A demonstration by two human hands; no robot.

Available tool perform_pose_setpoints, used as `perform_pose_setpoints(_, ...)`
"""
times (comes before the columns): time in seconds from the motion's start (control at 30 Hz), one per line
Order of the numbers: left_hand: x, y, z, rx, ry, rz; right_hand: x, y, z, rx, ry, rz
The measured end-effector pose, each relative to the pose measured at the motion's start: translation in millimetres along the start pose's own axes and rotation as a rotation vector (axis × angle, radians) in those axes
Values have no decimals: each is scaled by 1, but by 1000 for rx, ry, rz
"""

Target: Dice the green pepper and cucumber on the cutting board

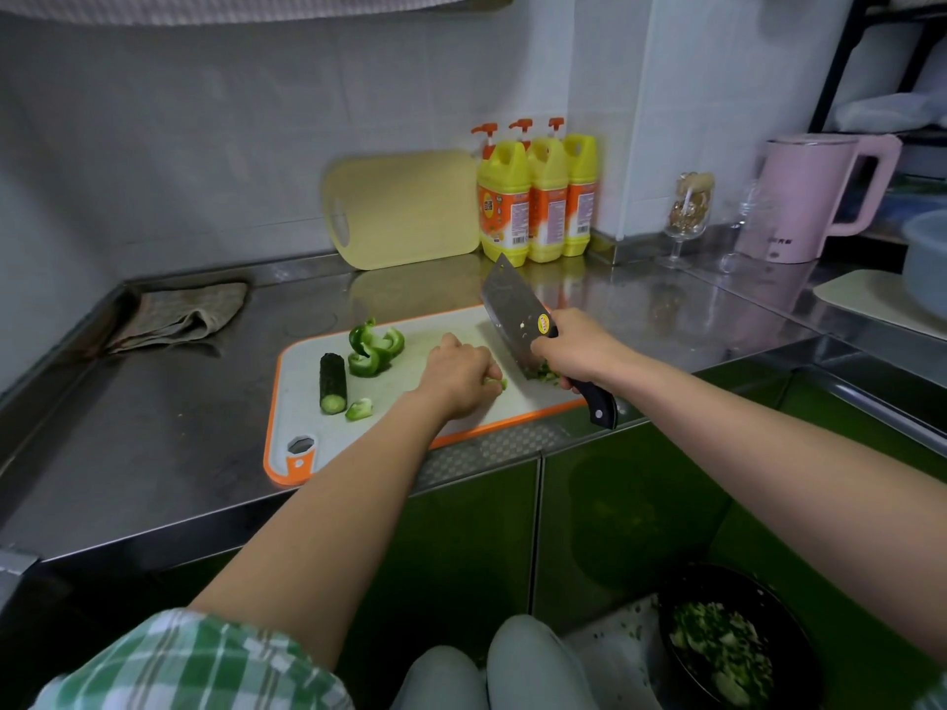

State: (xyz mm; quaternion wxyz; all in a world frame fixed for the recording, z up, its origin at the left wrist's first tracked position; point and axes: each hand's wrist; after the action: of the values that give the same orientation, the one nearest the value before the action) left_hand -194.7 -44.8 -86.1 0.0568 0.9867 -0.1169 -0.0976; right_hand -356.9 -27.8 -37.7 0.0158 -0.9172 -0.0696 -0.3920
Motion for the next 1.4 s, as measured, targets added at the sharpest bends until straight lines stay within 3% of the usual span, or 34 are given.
perform_pose_setpoints(0.23, 16, -4, -11, -367, -277, -156, -1, 4, 2, 21, -26, 14)
perform_pose_setpoints(0.4, 33, -19, 2, -232, -239, -175, -4, 4, 14, 96, -91, 12)
perform_pose_setpoints(0.63, 39, -47, 6, -212, -139, -130, 0, 4, 9, 150, -122, 23)
perform_pose_setpoints(1.07, 39, -50, 9, -329, -238, -83, 34, -12, 6, 257, -441, -52)
perform_pose_setpoints(1.4, 42, -49, 12, -314, -252, -68, 32, -5, 42, 155, -582, -69)
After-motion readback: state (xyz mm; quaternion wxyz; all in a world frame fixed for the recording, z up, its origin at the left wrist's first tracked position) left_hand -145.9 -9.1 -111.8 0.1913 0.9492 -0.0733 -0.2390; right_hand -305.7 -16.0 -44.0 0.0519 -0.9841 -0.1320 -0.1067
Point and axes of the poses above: each hand's wrist, its own y-axis towards the middle knuckle, its own z-axis out of the palm, x = y × z
